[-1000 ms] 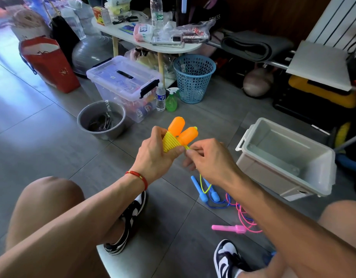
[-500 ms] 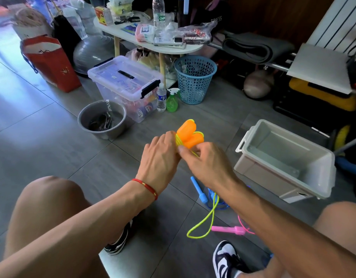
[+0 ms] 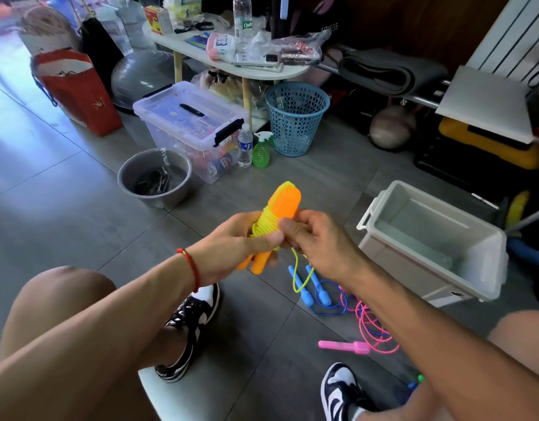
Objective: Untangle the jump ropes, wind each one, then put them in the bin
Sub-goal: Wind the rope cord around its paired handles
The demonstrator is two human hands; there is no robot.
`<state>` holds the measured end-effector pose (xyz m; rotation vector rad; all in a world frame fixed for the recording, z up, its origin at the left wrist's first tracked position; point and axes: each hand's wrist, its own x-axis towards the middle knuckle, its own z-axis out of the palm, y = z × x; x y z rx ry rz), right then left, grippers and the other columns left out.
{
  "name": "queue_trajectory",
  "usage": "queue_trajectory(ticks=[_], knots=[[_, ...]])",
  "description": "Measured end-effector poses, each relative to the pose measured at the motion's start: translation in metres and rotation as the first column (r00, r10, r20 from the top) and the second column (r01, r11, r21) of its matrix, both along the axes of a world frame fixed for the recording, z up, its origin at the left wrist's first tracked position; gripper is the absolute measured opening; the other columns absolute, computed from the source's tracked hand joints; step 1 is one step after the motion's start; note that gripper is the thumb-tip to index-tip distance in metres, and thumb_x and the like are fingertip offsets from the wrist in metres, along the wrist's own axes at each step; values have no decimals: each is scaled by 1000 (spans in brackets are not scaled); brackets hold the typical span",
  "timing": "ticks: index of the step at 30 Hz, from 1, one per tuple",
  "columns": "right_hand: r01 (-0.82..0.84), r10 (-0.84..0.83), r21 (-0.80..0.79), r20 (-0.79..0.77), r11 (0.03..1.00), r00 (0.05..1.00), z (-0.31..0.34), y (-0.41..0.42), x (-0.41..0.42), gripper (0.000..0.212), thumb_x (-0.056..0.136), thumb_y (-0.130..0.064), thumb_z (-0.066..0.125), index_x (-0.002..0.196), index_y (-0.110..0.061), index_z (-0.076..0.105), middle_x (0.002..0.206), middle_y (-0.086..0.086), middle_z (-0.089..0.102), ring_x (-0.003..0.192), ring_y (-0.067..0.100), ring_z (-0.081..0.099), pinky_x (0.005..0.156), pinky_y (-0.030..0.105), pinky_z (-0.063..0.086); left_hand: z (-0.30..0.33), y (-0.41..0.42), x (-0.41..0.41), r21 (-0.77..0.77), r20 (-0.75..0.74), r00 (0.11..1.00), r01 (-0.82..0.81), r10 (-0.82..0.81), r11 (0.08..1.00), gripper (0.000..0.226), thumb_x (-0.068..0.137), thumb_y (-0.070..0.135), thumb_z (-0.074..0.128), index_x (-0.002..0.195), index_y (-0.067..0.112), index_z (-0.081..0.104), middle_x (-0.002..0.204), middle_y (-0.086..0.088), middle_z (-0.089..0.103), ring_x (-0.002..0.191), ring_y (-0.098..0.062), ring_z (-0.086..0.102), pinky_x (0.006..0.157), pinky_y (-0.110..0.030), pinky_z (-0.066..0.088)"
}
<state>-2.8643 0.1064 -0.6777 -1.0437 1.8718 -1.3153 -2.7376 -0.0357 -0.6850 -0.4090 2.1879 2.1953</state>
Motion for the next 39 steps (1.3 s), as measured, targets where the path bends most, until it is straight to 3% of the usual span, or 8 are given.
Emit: queue_trajectory(ticks=[4, 8, 12, 18, 23, 28, 33, 39], knots=[[65, -30, 107, -305, 992, 952, -3, 3, -11, 33, 94, -40, 69, 71, -19, 56, 55, -6, 45, 54, 12, 38, 55, 33, 33, -2, -11, -4, -94, 11, 987, -157, 159, 983, 26, 92, 18, 73, 107, 2, 60, 87, -14, 62, 63, -22, 55, 51, -28, 44], [50, 56, 175, -551, 983, 832, -6, 3, 2, 36, 102, -41, 53, 78, -16, 44, 59, 0, 40, 65, 28, 42, 58, 40, 36, -3, -23, -5, 1, 114, 935, -339, 337, 941, 21, 94, 15, 71, 106, 1, 62, 86, -13, 61, 60, -23, 52, 55, -32, 50], [56, 114, 178, -807, 982, 580, -1, 5, 3, 29, 103, -37, 48, 83, -17, 51, 71, 7, 62, 71, 41, 56, 54, 39, 37, -5, -25, -4, -26, 169, 920, -355, 354, 934, 24, 92, 17, 73, 106, -1, 64, 86, -13, 62, 58, -22, 53, 56, -32, 50], [3, 112, 115, -973, 993, 203, 5, 7, -7, 30, 88, -21, 73, 65, -18, 54, 55, 0, 48, 45, 29, 48, 51, 29, 23, -6, -25, -7, -100, 201, 902, -369, 383, 924, 33, 89, 20, 77, 105, -6, 65, 85, -14, 64, 54, -22, 53, 62, -37, 44], [64, 47, 66, -965, 996, 256, 0, 8, -6, 29, 89, -33, 63, 65, -19, 58, 58, -1, 46, 53, 27, 50, 57, 31, 27, -13, -24, -9, -214, 201, 890, -368, 410, 905, 35, 80, 30, 83, 97, 4, 68, 74, -11, 62, 53, -23, 56, 55, -32, 46], [-61, 102, 97, -991, 993, 86, 5, 10, -7, 26, 86, -22, 74, 67, -18, 57, 64, 1, 50, 60, 25, 47, 62, 33, 20, -13, -18, -12, -562, 242, 886, -205, 396, 802, 27, 81, 39, 80, 85, 16, 67, 51, -4, 63, 38, -14, 53, 44, -19, 41], [-201, 192, 199, -980, 959, -55, 10, 14, -15, 27, 79, -18, 81, 67, -20, 57, 66, 0, 48, 63, 24, 47, 61, 35, 29, -20, -3, -13, -771, 269, 917, 23, 294, 637, 35, 72, 49, 79, 70, 22, 58, 64, 2, 61, 63, -22, 61, 58, -28, 46], [-262, 260, 228, -961, 938, 96, 12, 20, -30, 26, 82, -46, 69, 68, -24, 67, 64, -6, 52, 65, 21, 51, 62, 33, 28, -15, 21, -9, -854, 258, 966, 210, 36, 475, 32, 77, 51, 74, 97, 28, 64, 87, 3, 68, 85, -25, 66, 74, -36, 55]])
